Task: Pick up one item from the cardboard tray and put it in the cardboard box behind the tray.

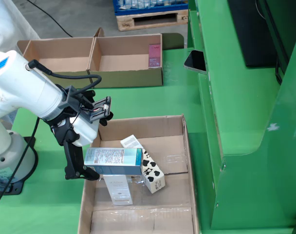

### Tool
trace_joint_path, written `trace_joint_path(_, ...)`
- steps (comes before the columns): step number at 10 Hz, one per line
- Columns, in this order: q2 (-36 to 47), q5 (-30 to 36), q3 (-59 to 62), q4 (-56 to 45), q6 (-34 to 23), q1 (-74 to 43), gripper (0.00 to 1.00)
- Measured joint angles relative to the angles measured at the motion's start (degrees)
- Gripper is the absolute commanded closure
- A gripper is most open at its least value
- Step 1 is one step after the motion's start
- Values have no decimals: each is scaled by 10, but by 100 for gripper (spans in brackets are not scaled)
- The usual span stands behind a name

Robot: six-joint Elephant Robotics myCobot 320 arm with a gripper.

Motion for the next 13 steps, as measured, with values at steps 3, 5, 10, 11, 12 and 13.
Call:
trace_joint_path(3,0,0,0,0,0,0,0)
trace_joint_path(5,-3,1,0,3,0,-1,0)
trace_joint_path(10,-41,7,16,8,2,-15,0)
trace_joint_path(11,-53,12,19,12,2,-16,0)
trace_joint_path(12,-57,12,22,13,2,-16,0)
trace_joint_path(13,-62,13,26,14,2,-16,0)
